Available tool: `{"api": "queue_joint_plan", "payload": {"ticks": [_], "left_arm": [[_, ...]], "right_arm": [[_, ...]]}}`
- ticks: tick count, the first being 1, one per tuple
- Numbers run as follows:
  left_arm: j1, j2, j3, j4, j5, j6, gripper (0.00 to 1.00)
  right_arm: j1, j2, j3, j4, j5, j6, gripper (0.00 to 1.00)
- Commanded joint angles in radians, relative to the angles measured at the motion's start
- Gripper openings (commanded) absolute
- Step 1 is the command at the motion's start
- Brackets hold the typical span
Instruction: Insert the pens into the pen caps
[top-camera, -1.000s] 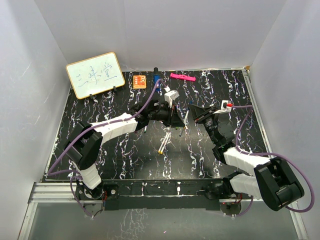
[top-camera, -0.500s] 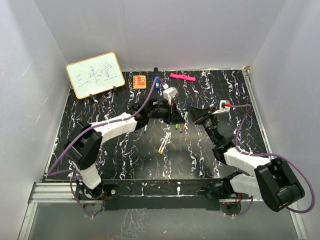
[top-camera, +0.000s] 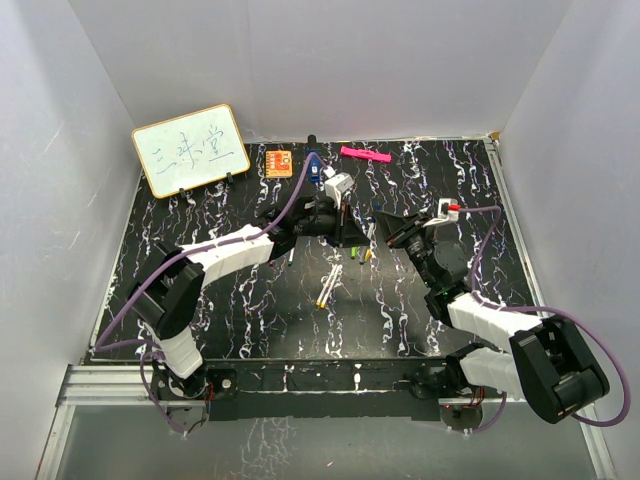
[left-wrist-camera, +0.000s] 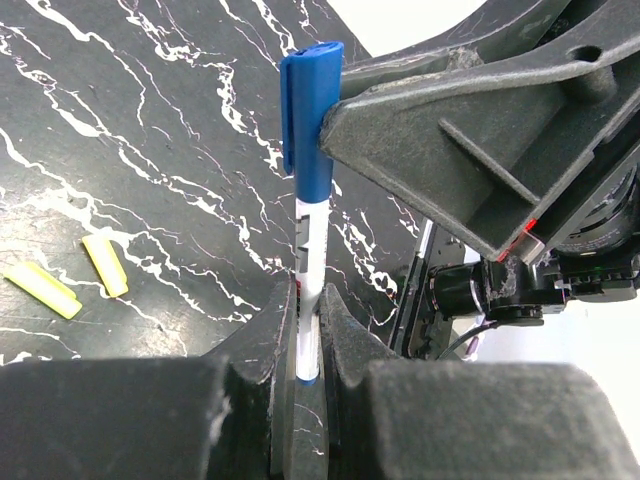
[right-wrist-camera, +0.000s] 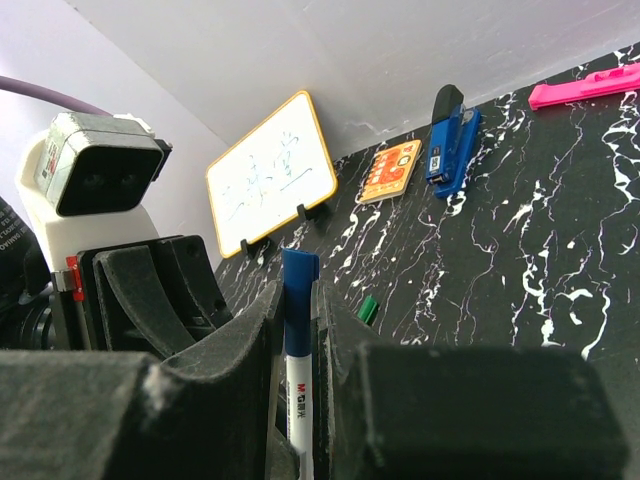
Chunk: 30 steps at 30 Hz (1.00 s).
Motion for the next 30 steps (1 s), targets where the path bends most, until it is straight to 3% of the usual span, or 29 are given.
{"api": "queue_joint_plan", "payload": {"ticks": [1,17,30], "left_arm": [[0.039,-0.047,0.049,0.116,-0.017,-0.018,0.0],[0.087,-0.031,0.17,0.198,-0.016,-0.055,0.0],[0.135,-0.071,0.176,0.186,-0.085,-0.018,0.0]], "right_arm": [[0.007,0.019,0.065,-0.094,-0.069,-0.033,0.0],[0.05,0.097,0.133,-0.263,-0.102,-0.118,0.0],[0.112,0.113,0.136,-0.304,-0.096,-0.156,0.0]]}}
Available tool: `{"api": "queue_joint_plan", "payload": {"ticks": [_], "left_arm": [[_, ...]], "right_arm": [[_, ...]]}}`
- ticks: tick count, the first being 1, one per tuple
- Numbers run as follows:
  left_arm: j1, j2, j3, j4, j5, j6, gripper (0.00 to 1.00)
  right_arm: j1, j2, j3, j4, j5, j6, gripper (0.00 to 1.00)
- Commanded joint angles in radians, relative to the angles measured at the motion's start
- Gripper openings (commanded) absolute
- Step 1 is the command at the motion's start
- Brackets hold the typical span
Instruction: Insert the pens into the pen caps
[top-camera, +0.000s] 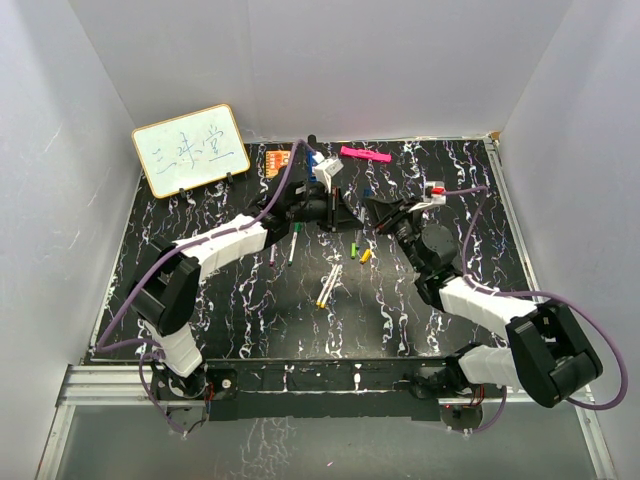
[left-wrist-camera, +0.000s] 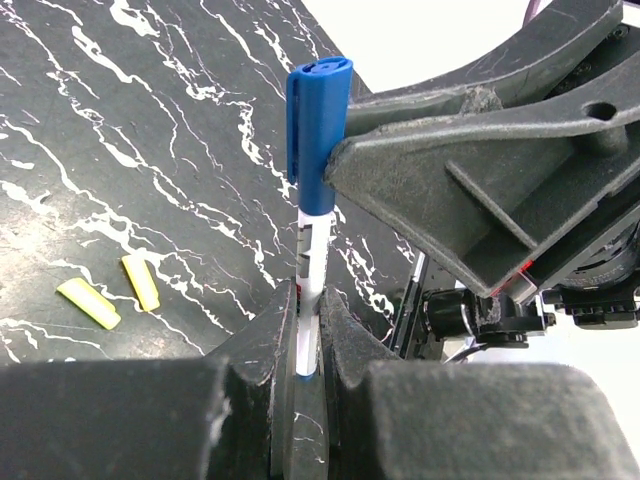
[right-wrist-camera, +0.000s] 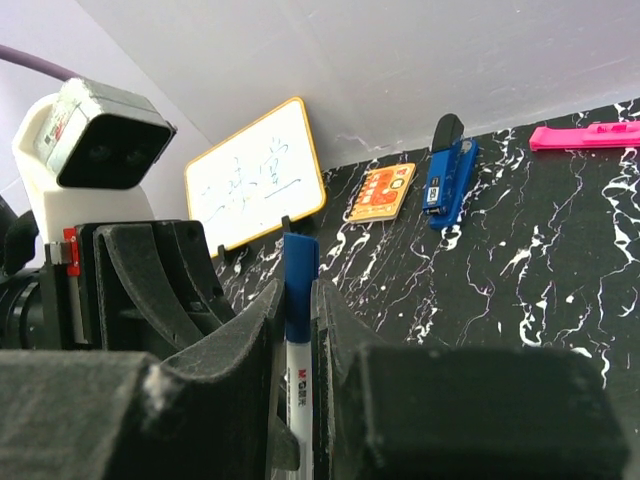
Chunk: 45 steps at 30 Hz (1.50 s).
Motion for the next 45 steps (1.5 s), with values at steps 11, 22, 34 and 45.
{"api": "queue_joint_plan", "payload": {"ticks": [11,22,34,45], "left_arm": [[0.072,-0.087,0.112,0.195,-0.156,0.048,0.0],[0.073,-0.15,0.014,0.037,-0.243,0.154,0.0],[0.064,-0.206,-0.086,-0.079,-0.271,0.234,0.0],[-0.001,-0.216,-0.111,-0.085,-0.265,0.279,0.0]], "right_arm": [[0.087,0.022,-0.035,-0.221,-0.101,-0.021,0.0],[0.087,-0.061,0.057,-0.366,0.082,-0.08,0.56],[0.087,-0.108,0.277,-0.479,0.227,-0.198,0.87],[0.087,-0.008,0.345,-0.456,0.139,-0.12,0.73]]}}
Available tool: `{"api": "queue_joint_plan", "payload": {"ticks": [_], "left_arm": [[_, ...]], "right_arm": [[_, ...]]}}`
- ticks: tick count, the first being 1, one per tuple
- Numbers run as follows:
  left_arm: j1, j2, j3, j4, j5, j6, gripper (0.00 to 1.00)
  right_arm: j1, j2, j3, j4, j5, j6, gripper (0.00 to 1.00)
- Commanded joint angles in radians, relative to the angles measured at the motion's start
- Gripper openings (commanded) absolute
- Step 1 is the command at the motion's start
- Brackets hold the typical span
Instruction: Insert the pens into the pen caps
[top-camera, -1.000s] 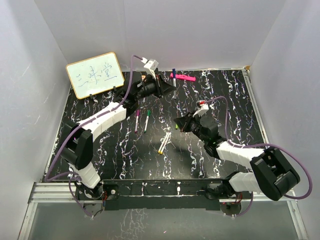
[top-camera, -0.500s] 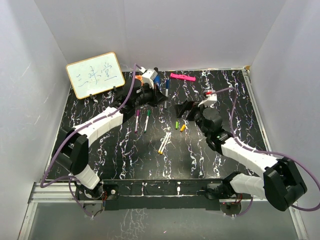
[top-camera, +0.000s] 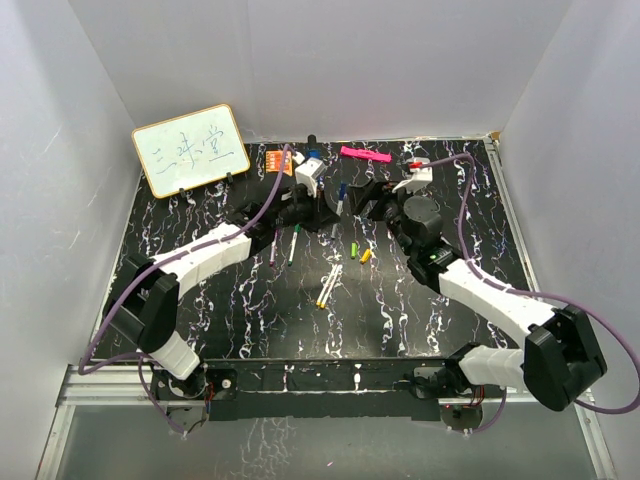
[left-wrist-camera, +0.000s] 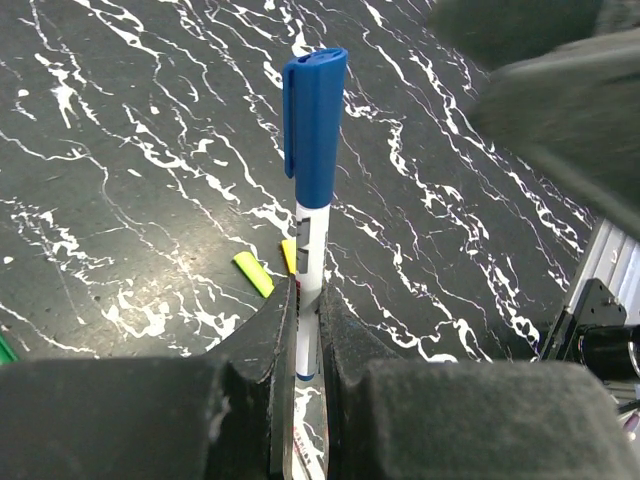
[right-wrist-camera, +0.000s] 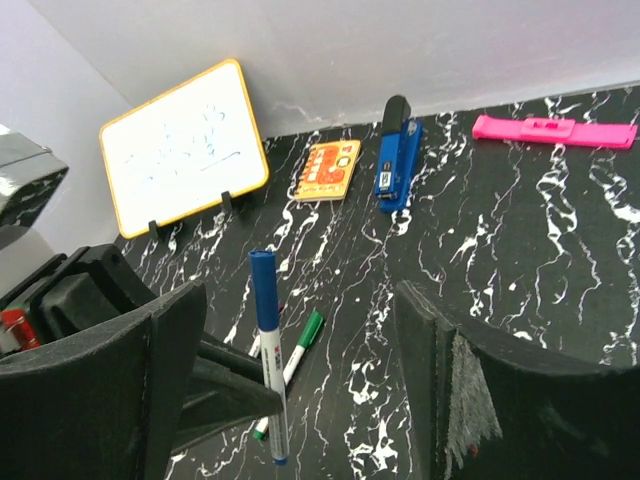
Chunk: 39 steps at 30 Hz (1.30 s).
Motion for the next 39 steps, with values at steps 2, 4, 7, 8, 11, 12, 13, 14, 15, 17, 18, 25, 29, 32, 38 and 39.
{"api": "queue_joint_plan", "payload": {"ticks": [2,4,7,8,11,12,13,14,15,17,18,25,29,32,38,39], "left_arm": [[-0.033,-0.07,0.0,0.003,0.003,0.034,0.0],[-0.038,-0.063,0.003,0.001,-0.001,0.038,0.0],[-0.042,-0.057,0.005,0.001,-0.008,0.039,0.0],[-0.042,-0.055,0.006,0.001,-0.01,0.04,0.0],[-0.043,-0.05,0.01,-0.002,-0.016,0.042,0.0],[-0.043,-0.047,0.011,-0.002,-0.016,0.041,0.0],[-0.043,-0.046,0.013,-0.003,-0.015,0.042,0.0],[-0.043,-0.044,0.014,-0.002,-0.015,0.042,0.0],[-0.043,-0.042,0.016,-0.002,-0.015,0.041,0.0],[-0.043,-0.038,0.017,0.0,-0.014,0.04,0.0],[-0.044,-0.036,0.018,0.0,-0.013,0.04,0.0],[-0.046,-0.033,0.019,-0.001,-0.008,0.039,0.0],[-0.046,-0.03,0.017,-0.002,-0.009,0.04,0.0],[-0.046,-0.028,0.017,-0.005,-0.012,0.042,0.0],[-0.048,-0.019,0.022,-0.011,-0.011,0.042,0.0],[-0.048,-0.018,0.023,-0.012,-0.012,0.042,0.0]], "right_arm": [[-0.002,0.045,0.064,0.019,-0.047,0.042,0.68],[-0.002,0.056,0.069,0.013,-0.064,0.049,0.66],[-0.002,0.063,0.068,0.013,-0.079,0.055,0.63],[-0.003,0.065,0.067,0.014,-0.082,0.055,0.61],[-0.003,0.069,0.067,0.013,-0.087,0.057,0.53],[-0.002,0.07,0.067,0.014,-0.09,0.057,0.5],[-0.002,0.071,0.067,0.015,-0.094,0.057,0.47],[-0.003,0.073,0.067,0.014,-0.098,0.057,0.46],[-0.002,0.076,0.067,0.014,-0.102,0.058,0.46],[-0.002,0.081,0.068,0.015,-0.109,0.06,0.46],[-0.002,0.084,0.069,0.015,-0.111,0.061,0.46],[-0.002,0.104,0.075,0.022,-0.122,0.062,0.41],[-0.002,0.105,0.077,0.026,-0.12,0.062,0.39],[-0.002,0.103,0.082,0.03,-0.114,0.058,0.36],[-0.002,0.106,0.092,0.03,-0.109,0.05,0.36],[-0.002,0.108,0.094,0.03,-0.109,0.048,0.36]]}}
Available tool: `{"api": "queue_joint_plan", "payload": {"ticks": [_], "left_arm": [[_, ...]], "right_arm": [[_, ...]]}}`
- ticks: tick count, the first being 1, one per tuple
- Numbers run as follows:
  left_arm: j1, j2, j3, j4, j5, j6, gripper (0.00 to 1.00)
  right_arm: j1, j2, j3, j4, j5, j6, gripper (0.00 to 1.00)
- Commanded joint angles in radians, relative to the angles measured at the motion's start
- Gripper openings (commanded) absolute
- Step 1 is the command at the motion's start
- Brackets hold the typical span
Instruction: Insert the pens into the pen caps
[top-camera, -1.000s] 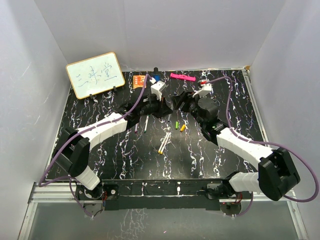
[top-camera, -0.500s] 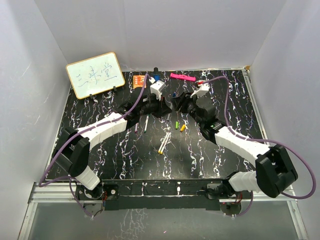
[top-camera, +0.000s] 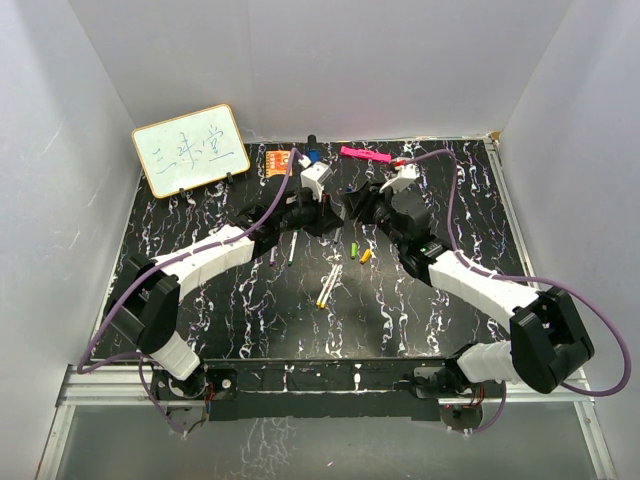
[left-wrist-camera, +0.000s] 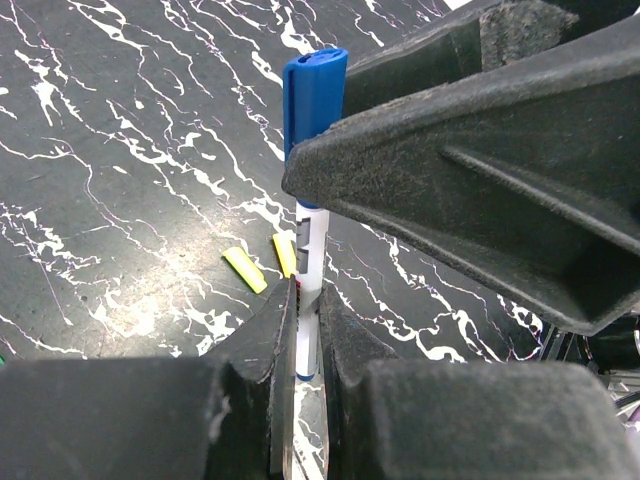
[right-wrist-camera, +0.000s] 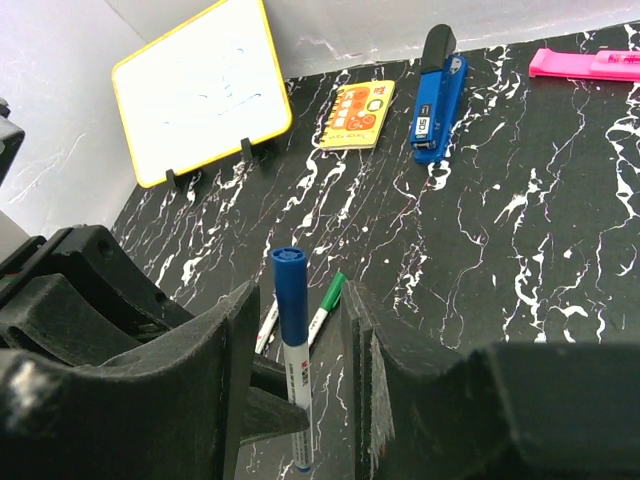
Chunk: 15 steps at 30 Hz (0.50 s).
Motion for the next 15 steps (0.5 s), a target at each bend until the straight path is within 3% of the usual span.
{"api": "queue_joint_plan", "payload": {"ticks": [1,6,10,12,15], "left_arm": [[-0.006,-0.016,0.023,0.0,0.005,0.014,0.0],[-0.007,-0.015,0.029,0.0,0.006,0.014,0.0],[-0.007,-0.017,0.033,0.001,0.001,0.014,0.0],[-0.007,-0.017,0.037,-0.001,-0.003,0.015,0.0],[-0.007,-0.021,0.043,0.005,-0.015,0.013,0.0]], "right_arm": [[-0.002,-0.003,0.058,0.058,0.009,-0.011,0.35],[-0.002,0.017,0.074,0.047,0.003,-0.012,0.18],[-0.002,0.035,0.08,0.036,-0.003,-0.012,0.1],[-0.001,0.042,0.082,0.022,-0.003,-0.013,0.0],[-0.001,0.049,0.083,0.0,-0.006,-0.025,0.0]]}}
